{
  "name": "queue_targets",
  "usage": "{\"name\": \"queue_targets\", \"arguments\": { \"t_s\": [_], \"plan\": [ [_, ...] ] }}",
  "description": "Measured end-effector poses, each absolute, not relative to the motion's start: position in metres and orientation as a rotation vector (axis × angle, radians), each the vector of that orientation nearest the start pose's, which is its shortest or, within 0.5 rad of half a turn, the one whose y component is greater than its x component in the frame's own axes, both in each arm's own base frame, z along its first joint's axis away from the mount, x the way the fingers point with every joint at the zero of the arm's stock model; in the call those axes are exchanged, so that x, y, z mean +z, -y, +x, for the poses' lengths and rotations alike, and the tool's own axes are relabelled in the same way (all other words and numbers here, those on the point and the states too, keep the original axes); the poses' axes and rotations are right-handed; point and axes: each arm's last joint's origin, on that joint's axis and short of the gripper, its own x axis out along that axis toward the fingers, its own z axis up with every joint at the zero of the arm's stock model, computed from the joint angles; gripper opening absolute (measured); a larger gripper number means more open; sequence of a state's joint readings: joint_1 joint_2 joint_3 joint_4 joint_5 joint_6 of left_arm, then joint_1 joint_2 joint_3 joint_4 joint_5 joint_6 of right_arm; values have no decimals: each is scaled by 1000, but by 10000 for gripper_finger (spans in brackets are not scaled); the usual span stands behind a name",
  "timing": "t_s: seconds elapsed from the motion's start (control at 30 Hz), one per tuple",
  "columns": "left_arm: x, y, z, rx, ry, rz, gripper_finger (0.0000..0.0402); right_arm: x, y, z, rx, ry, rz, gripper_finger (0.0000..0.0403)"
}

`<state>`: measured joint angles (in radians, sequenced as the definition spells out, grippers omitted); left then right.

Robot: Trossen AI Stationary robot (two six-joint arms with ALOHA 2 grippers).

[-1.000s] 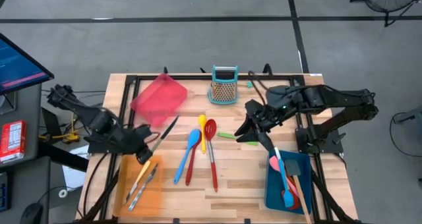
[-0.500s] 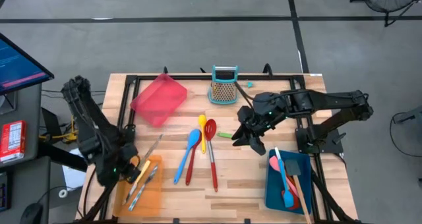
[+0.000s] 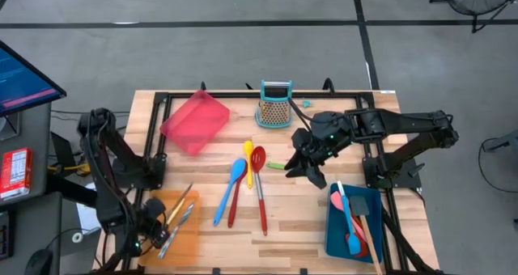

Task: Pick & Place Kitchen Items
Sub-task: Put the green table knife into the orange bin

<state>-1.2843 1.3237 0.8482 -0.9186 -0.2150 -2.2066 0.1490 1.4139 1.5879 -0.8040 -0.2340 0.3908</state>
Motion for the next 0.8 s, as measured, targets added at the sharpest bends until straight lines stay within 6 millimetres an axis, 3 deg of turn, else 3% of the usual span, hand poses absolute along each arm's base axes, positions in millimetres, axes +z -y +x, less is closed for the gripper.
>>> {"name": "queue_targets", "arguments": {
  "t_s": [0.3, 0.8],
  "plan": [
    [192, 228, 66, 481, -1240, -891, 2, 409, -49, 283, 241, -698, 402, 118],
    [188, 233, 57, 453, -1255, -852, 3, 409, -49, 283, 240, -702, 402, 118]
  ]
}}
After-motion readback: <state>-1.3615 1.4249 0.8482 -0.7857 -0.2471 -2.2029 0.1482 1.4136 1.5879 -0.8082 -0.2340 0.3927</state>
